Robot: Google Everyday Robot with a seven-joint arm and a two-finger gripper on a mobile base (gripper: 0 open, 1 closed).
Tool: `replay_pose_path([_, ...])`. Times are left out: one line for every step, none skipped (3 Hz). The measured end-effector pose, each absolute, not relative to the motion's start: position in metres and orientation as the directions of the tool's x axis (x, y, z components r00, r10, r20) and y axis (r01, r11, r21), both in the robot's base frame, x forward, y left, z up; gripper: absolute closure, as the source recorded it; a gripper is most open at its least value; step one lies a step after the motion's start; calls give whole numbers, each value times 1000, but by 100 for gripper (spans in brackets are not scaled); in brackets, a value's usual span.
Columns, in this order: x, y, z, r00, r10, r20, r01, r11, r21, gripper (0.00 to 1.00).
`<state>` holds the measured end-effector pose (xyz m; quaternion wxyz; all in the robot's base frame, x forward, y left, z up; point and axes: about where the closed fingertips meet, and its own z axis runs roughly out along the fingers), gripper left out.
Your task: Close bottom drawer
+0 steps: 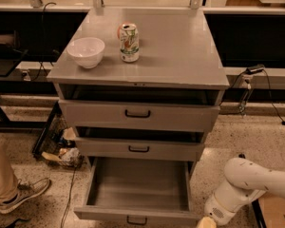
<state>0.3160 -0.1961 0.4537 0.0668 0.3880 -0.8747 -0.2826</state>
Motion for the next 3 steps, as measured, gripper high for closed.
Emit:
replay_pose_path([320, -192, 386, -735, -665, -133, -598, 542, 591, 0])
replay_pose_path([326, -187, 331, -780, -607, -155, -544, 533, 648, 0])
replay_pose_path([320, -181, 318, -785, -602, -146, -528, 526, 667, 0])
